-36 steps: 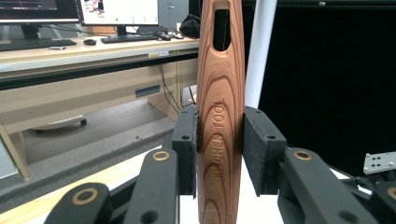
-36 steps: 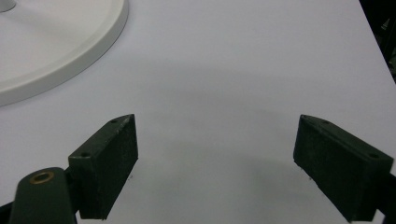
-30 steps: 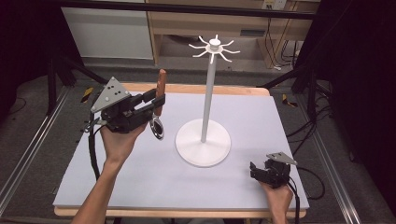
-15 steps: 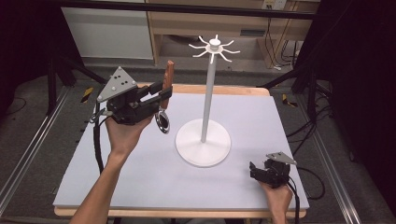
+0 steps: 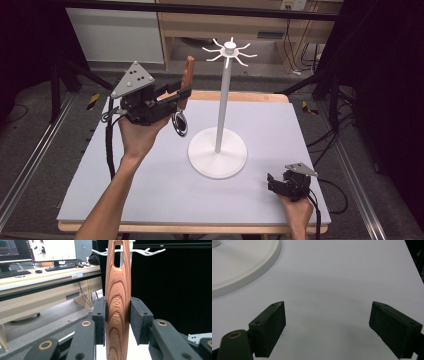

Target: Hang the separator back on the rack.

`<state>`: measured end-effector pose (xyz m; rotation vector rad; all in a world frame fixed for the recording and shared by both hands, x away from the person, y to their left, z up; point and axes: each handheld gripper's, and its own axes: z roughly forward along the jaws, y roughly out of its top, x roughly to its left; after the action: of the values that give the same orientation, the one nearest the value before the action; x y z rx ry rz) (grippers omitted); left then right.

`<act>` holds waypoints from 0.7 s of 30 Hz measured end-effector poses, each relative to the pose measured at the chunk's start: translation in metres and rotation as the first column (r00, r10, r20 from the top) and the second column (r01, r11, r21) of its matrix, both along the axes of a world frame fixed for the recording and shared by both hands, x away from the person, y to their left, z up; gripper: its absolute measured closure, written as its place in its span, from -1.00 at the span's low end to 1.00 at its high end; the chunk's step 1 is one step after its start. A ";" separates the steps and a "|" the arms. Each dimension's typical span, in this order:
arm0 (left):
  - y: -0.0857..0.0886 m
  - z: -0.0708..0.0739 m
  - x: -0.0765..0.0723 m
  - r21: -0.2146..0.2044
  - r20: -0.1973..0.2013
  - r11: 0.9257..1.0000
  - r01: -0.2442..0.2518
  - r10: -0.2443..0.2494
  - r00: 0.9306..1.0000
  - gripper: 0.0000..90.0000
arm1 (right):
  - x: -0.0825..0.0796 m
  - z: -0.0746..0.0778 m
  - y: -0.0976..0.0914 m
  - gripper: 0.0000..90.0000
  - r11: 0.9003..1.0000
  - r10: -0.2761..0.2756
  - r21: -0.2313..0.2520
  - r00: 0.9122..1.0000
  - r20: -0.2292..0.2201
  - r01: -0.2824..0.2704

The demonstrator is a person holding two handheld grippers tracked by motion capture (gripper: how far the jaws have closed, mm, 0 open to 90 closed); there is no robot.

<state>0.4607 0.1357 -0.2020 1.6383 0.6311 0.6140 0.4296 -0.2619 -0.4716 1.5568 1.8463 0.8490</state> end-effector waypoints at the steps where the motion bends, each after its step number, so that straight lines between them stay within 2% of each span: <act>1: 0.000 0.000 0.000 0.000 0.000 1.000 0.000 0.000 1.000 0.49 | 0.000 0.000 0.000 -0.68 1.000 0.000 0.000 1.000 0.000 0.000; 21: -0.019 0.007 0.011 0.011 -0.010 1.000 0.017 -0.017 1.000 0.49 | 0.000 0.000 -0.001 -0.68 1.000 0.000 0.000 1.000 -0.001 0.000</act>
<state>0.4714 0.1171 -0.1945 1.6563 0.6216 0.5977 0.4297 -0.2624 -0.4714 1.5573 1.8466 0.8487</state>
